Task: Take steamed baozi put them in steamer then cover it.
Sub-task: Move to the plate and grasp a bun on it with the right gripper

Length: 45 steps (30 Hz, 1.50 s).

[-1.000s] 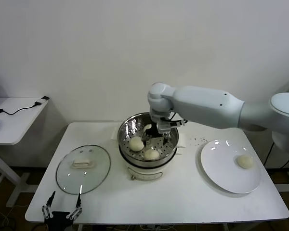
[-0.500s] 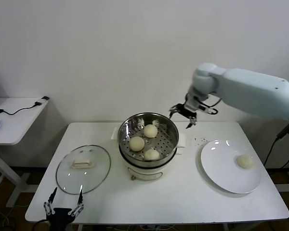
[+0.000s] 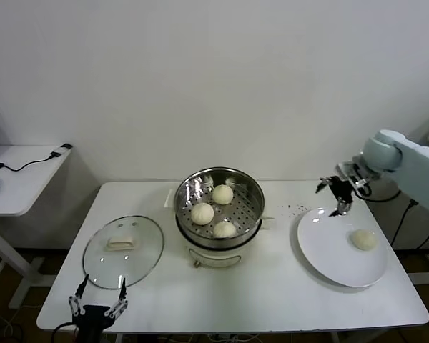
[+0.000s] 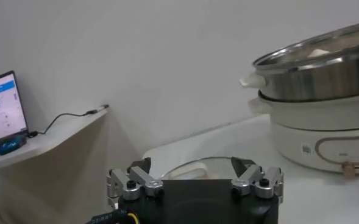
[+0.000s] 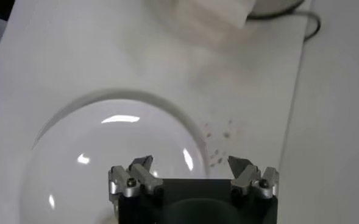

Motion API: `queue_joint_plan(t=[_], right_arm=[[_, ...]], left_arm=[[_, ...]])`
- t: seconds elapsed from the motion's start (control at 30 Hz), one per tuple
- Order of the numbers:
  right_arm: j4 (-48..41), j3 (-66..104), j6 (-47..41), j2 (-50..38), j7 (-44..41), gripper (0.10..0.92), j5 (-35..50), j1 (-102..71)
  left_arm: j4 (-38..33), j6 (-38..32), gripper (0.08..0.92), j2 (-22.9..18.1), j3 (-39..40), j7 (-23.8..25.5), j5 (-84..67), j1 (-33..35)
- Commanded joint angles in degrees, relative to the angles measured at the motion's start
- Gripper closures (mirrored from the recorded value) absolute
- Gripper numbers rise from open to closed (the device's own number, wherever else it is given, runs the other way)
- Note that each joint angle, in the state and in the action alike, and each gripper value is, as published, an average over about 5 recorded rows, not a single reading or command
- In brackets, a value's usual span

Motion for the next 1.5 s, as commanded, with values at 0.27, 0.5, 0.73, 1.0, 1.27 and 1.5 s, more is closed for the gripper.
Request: queue_joint_plan(t=[0.27, 0.5, 0.73, 1.0, 1.27, 1.5], right_arm=[[-20.26, 23.06, 6.36, 1.66, -1.98, 0.203, -17.44, -20.24], [-23.97, 23.55, 6.39, 4.48, -2.54, 0.203, -18.25, -20.85], [-28.98, 25.86, 7.96, 8.55, -2.18, 0.203, -22.02, -20.89], [-31.88, 26.79, 8.76, 11.54, -1.87, 0.203, -23.89, -20.54], [-32.07, 25.61, 8.40, 11.77, -2.92, 0.205, -22.88, -19.47], [-31.97, 23.00, 7.21, 11.32, -3.90, 0.283, -19.20, -17.45]], left_arm=[[0.35, 0.56, 0.177, -0.75, 0.19, -0.08, 1.42, -0.74], [0.98, 0.88, 0.177, -0.89, 0.20, -0.44, 2.22, -1.22], [1.25, 1.14, 0.177, -0.91, 0.29, -0.49, 2.87, -1.49], [1.50, 1.19, 0.177, -0.93, 0.46, -0.53, 3.61, -1.74], [1.03, 1.43, 0.177, -0.94, 0.50, -0.66, 3.81, -1.55], [0.81, 1.24, 0.177, -1.12, 0.84, -0.89, 4.32, -1.14]])
